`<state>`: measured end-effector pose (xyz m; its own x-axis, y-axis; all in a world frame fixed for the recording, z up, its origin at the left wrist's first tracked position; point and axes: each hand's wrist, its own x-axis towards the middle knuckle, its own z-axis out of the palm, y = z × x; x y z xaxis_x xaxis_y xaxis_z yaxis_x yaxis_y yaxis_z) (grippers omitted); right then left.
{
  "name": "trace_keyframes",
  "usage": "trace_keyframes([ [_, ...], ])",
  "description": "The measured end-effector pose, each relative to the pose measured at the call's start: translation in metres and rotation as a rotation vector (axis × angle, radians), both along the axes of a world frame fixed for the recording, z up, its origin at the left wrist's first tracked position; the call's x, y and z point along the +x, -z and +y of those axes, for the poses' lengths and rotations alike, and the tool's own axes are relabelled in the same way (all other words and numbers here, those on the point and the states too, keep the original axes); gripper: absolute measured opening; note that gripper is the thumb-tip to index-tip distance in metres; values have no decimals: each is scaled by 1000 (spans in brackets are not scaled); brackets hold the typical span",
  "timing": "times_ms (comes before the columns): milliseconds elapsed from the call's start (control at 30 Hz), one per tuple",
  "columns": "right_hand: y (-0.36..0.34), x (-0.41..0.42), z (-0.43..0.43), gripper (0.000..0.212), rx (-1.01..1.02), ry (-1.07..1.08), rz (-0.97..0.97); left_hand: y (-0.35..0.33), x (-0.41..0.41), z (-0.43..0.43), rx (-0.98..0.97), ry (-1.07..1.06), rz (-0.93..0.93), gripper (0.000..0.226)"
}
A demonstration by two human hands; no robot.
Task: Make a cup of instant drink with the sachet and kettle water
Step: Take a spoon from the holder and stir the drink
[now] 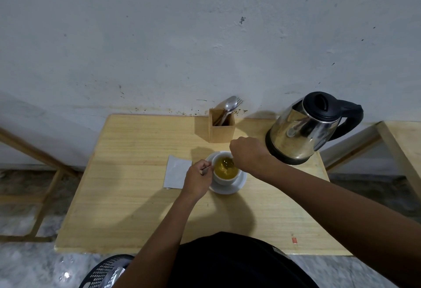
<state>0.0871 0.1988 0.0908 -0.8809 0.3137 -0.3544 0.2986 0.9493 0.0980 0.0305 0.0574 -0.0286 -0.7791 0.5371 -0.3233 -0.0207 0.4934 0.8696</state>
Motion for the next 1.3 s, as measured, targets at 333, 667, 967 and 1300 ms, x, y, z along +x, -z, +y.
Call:
trace_keyframes([
  [333,7,10,-16,23,-66,30,22,-4,0,0,-7,-6,-20,20],
  [667,19,37,-2,13,0,117,77,-4,1,0,-7,-16,9,14],
  [967,34,84,-1,28,-112,168,326,-4,-1,1,2,-10,0,8],
  [1300,71,131,-12,29,-428,385,547,-8,-1,1,-1,9,-23,7],
])
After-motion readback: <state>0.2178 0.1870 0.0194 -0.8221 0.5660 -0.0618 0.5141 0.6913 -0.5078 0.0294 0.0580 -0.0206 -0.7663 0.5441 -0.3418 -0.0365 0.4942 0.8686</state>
